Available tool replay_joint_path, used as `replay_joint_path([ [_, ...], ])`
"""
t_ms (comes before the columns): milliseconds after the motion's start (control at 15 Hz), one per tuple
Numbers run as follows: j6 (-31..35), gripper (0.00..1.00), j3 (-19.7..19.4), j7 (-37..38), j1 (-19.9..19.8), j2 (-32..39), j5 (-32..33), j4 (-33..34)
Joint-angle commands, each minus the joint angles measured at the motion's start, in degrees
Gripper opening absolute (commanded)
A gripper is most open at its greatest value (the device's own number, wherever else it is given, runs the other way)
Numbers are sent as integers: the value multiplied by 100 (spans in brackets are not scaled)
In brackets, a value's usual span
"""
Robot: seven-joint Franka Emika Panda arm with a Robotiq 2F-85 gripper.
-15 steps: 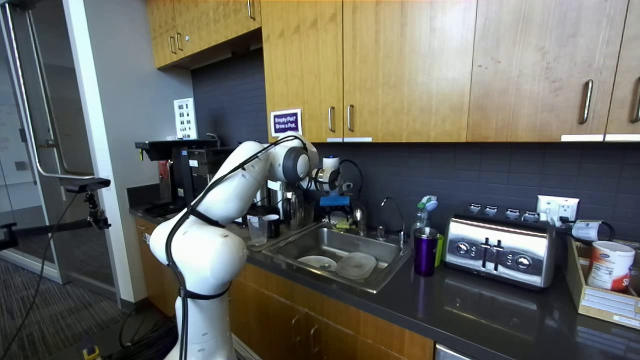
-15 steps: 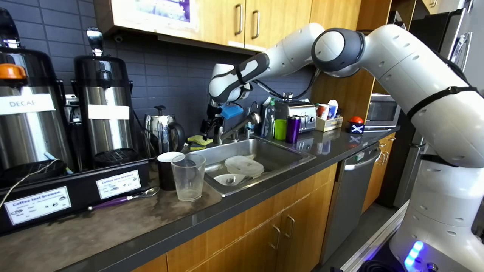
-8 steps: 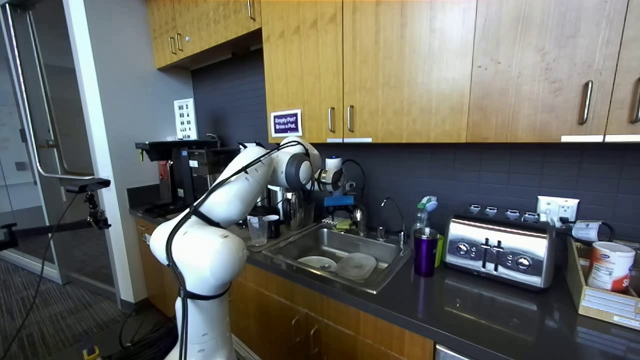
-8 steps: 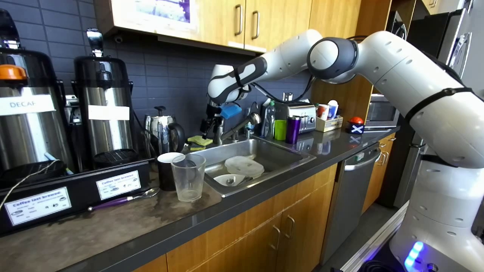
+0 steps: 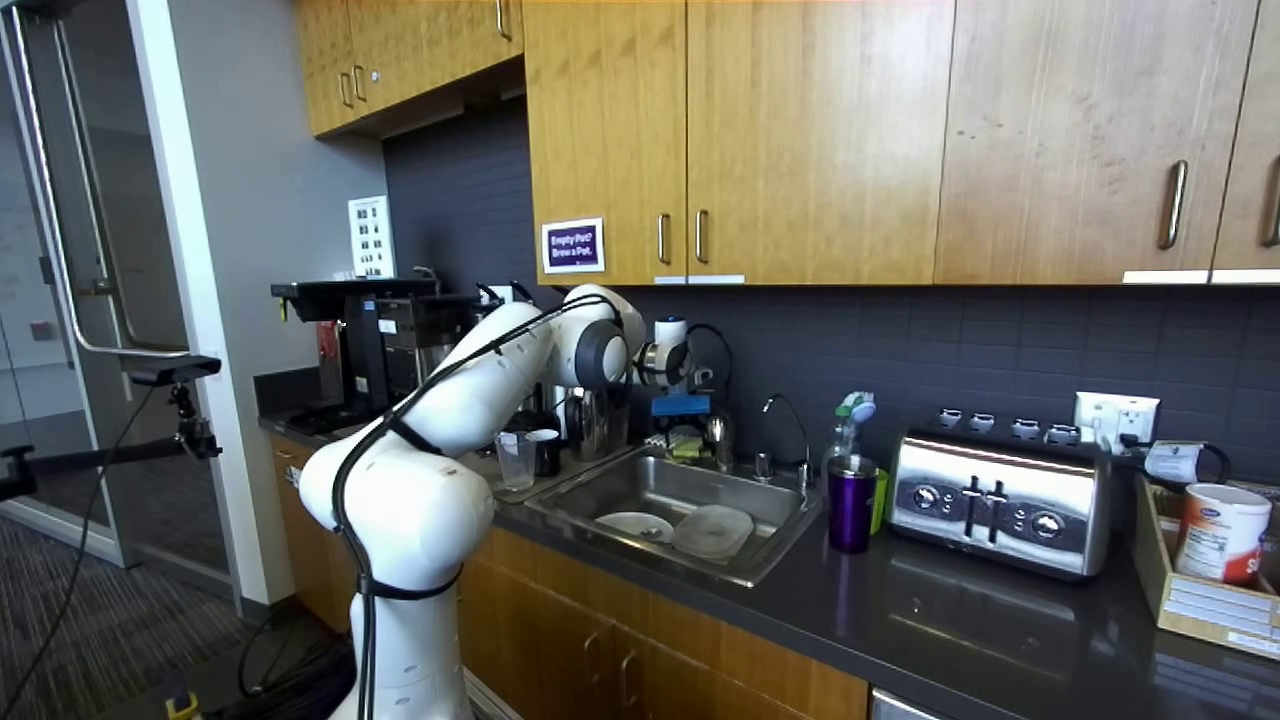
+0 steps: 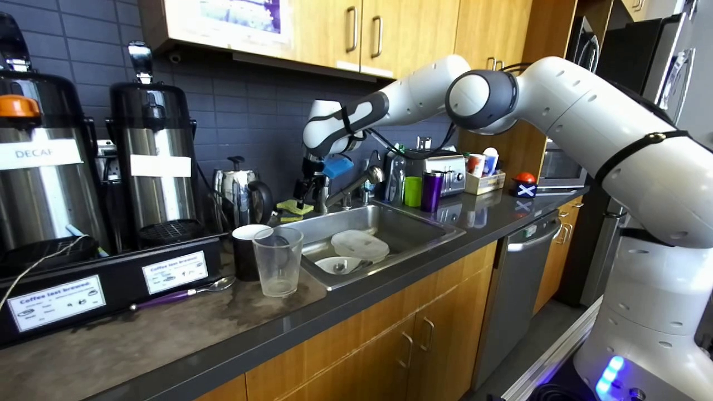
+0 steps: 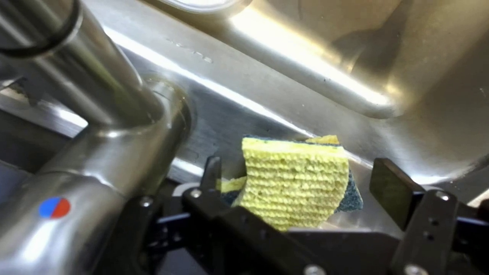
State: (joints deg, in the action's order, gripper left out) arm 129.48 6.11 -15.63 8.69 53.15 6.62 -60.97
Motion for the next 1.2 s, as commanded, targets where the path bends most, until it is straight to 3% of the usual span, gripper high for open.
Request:
replay_joint_path([
  [0,-268,100,-73,-159,-21,318,61,563],
  [1133,-783,100,-9,-110,31,633,12,1175],
])
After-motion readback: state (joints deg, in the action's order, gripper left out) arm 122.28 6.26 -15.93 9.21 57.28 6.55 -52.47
